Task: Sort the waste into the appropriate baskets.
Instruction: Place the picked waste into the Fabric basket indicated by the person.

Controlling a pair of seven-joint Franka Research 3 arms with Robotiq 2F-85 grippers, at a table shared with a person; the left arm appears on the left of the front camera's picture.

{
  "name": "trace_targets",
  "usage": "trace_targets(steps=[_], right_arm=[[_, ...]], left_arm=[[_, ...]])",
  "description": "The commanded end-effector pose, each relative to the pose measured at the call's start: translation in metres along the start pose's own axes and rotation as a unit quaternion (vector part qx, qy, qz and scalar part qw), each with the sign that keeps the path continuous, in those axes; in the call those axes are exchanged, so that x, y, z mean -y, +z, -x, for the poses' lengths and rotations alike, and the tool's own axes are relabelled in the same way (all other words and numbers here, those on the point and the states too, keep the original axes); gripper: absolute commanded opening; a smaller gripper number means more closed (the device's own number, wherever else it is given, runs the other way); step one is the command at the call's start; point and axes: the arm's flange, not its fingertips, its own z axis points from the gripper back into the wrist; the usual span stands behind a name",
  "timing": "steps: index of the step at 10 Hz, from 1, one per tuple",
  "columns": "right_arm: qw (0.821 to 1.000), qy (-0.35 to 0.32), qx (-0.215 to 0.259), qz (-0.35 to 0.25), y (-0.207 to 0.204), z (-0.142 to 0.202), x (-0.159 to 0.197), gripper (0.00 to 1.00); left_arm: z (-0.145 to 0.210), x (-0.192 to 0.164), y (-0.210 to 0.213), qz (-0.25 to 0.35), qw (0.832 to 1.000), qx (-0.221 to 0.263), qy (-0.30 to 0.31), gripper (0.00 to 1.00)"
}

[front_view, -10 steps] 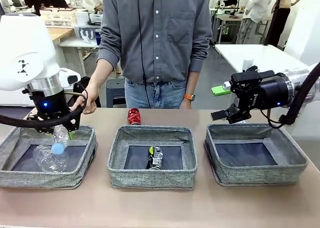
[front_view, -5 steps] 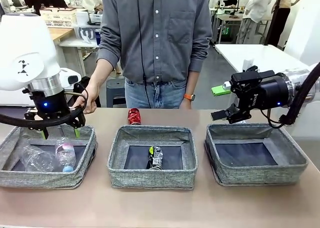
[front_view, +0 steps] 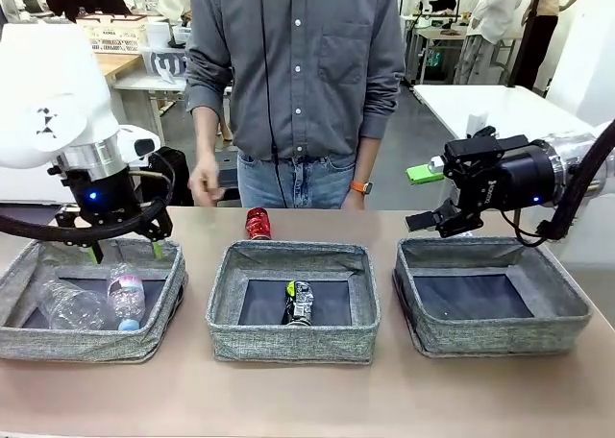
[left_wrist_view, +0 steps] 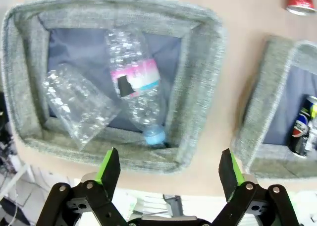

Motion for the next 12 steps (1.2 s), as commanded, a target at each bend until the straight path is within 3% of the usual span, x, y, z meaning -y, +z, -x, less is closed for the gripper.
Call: trace_targets(steps=[1,2,3,4,6,7,8,9,10,12], right_arm=[[1.0,0.005,-0.005,0.002,0.001,0.001,-0.001,1.0],[1.0,0.005,-0.005,0.002,0.001,0.001,-0.001,1.0],[1.0,0.005,-0.005,0.002,0.001,0.001,-0.001,1.0],[1.0,0.005,-0.005,0.002,0.001,0.001,-0.001,1.0],[1.0,0.005,-0.005,0.002,0.001,0.001,-0.001,1.0],[1.0,0.005,-0.005,0.002,0.001,0.001,-0.001,1.0],[1.0,0.005,-0.005,0.002,0.001,0.001,-0.001,1.0],[1.0,0.005,-0.005,0.002,0.001,0.001,-0.001,1.0],[1.0,0.005,-0.005,0.002,0.001,0.001,-0.001,1.0],[1.0,0.005,-0.005,0.002,0.001,0.001,-0.001,1.0]], left_arm=[[0.01,-0.007,0.032,0.161,0.986,-0.017,-0.029,1.0],[0.022,-0.025,0.055,0.322,0.944,-0.038,-0.069,1.0],[0.031,-0.048,0.068,0.444,0.89,-0.039,-0.097,1.0],[0.041,-0.071,0.071,0.512,0.853,-0.015,-0.096,1.0],[0.056,-0.113,0.059,0.653,0.753,0.058,-0.064,1.0],[0.059,-0.124,0.047,0.683,0.723,0.095,-0.033,1.0],[0.056,-0.129,0.036,0.695,0.71,0.11,-0.014,1.0],[0.043,-0.129,0.024,0.671,0.738,0.074,0.023,1.0],[0.035,-0.141,0.086,0.606,0.789,0.1,-0.014,1.0],[0.035,-0.141,0.086,0.606,0.789,0.1,-0.014,1.0]])
